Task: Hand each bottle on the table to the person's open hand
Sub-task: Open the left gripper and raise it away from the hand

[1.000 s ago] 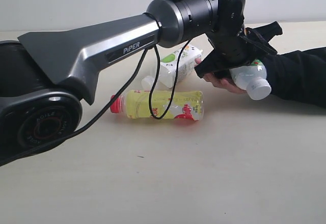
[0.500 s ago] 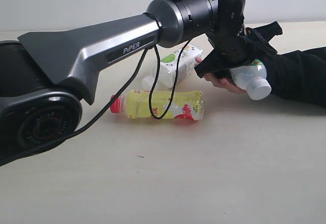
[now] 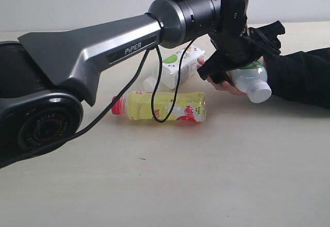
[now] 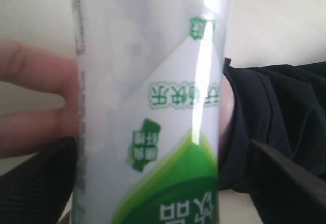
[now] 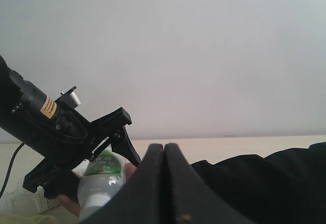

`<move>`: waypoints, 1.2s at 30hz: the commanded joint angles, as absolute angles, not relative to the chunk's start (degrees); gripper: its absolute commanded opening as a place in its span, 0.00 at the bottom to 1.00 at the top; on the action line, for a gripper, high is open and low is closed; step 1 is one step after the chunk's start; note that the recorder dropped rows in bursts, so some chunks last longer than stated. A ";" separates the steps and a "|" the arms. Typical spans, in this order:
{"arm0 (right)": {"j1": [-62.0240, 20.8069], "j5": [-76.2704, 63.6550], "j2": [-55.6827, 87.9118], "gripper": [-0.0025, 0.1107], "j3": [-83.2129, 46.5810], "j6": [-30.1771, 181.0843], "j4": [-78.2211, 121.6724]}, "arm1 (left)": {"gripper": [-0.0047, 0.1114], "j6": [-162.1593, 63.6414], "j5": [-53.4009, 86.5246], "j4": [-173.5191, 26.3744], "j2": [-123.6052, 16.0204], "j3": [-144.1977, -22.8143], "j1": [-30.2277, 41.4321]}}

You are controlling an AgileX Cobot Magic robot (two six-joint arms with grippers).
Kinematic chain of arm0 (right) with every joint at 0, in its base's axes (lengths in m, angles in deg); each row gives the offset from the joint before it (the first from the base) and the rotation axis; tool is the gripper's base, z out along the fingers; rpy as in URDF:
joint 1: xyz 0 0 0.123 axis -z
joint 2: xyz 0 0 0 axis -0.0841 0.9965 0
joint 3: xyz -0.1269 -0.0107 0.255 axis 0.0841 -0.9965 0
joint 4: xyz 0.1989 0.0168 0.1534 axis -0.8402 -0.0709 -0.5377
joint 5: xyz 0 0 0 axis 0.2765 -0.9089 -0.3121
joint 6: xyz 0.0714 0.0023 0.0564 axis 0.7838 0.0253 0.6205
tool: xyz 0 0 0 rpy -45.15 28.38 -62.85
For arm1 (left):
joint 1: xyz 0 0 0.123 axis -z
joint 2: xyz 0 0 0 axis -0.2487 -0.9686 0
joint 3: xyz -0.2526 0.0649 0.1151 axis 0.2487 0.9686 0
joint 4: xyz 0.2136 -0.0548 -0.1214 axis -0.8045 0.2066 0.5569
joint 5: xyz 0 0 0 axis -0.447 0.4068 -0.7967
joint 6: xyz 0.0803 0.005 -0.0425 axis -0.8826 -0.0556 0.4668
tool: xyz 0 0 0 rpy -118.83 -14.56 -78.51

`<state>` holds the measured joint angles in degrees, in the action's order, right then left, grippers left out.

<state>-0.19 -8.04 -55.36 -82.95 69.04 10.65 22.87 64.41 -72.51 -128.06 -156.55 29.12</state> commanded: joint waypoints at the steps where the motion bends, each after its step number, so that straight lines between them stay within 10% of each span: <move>1: 0.09 -7.22 -55.68 0.02 -83.21 68.85 10.59 | 0.77 23.19 64.37 -73.00 -127.65 -156.92 28.92; 36: 0.09 -7.22 -55.68 0.02 -83.21 68.85 10.59 | 0.77 24.41 71.28 -80.50 -118.46 -156.92 28.19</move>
